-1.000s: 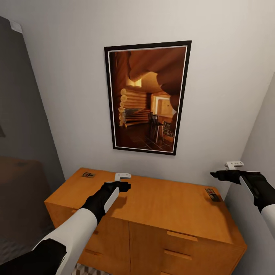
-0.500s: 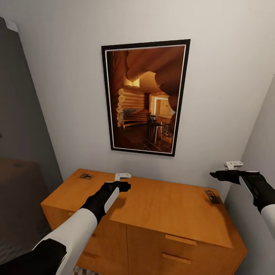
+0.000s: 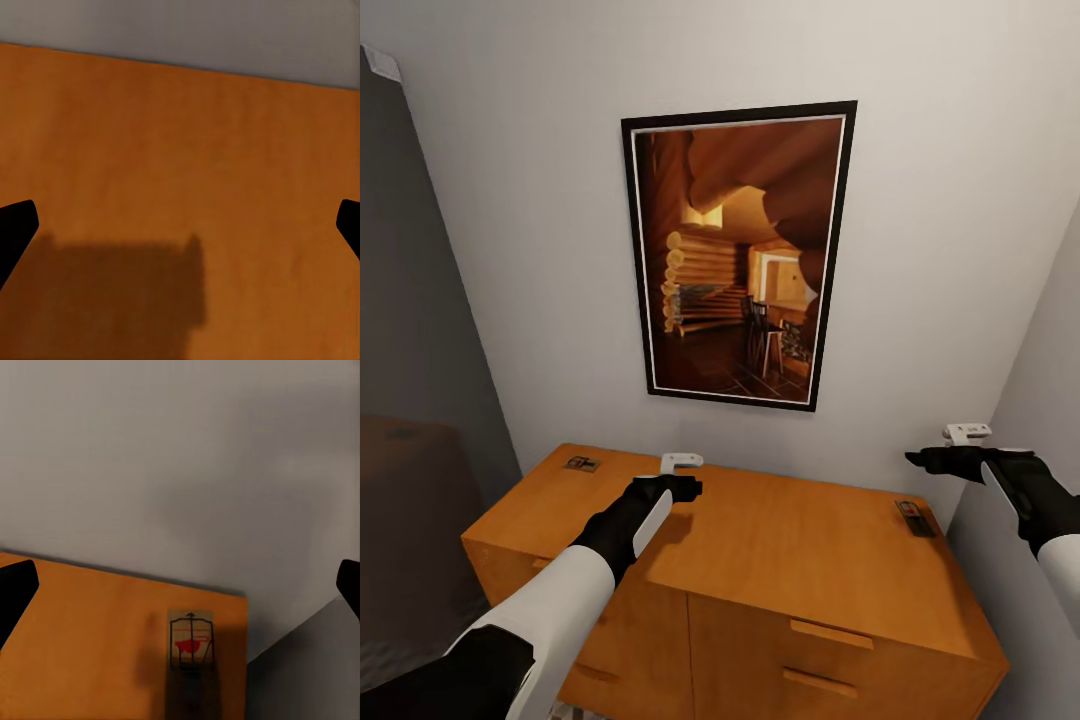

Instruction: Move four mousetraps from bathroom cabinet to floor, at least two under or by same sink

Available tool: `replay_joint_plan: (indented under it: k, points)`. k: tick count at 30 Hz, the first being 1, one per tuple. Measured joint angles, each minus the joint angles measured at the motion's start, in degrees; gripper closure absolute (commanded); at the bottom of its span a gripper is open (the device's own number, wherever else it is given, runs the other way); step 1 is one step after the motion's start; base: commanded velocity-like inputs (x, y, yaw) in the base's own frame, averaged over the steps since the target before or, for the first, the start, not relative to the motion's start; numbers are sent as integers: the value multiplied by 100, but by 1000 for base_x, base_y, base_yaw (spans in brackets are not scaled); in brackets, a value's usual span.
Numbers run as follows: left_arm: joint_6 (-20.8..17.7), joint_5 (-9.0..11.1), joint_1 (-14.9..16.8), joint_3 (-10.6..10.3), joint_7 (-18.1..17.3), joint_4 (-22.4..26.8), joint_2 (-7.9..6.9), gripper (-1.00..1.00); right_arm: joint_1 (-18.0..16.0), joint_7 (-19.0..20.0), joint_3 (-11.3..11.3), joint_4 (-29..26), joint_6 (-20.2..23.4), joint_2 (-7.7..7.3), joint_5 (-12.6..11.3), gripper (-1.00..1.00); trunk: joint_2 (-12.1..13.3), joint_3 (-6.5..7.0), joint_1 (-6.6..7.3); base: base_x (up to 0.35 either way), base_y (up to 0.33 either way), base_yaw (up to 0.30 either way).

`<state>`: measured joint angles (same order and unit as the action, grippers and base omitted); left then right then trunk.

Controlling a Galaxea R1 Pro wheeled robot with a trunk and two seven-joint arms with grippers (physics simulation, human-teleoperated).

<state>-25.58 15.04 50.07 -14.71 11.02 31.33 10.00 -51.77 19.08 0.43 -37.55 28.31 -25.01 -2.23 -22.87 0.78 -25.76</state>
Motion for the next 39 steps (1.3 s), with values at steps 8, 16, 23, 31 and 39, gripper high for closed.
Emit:
replay_joint_plan:
  k: [8, 16, 23, 31, 39]
  points:
    - [-7, 1, -1, -11, 1, 0, 0, -100, 0, 1, -3, 9, 0, 10, 0, -100, 2, 0, 0, 136, -43, 0]
    - [-8, -7, -2, -14, 0, 0, 0, -100, 0, 4, -9, 150, 7, 9, -20, -100, 0, 0, 0, 24, -9, 0]
    - [-6, -6, -2, -15, 1, 0, 0, -100, 0, 481, -20, 818, 1, -4, -2, -100, 1, 0, 0, 1, 0, 0]
    - [-1, -6, -2, -15, 1, 0, 0, -100, -1, 625, -38, 1442, -118, -121, 27, -100, 0, 0, 0, 0, 0, 0]
    - [0, -6, -2, -20, 1, 0, 0, -100, -1, 623, -43, 1662, -622, -310, 25, -100, 0, 0, 0, 0, 0, 0]
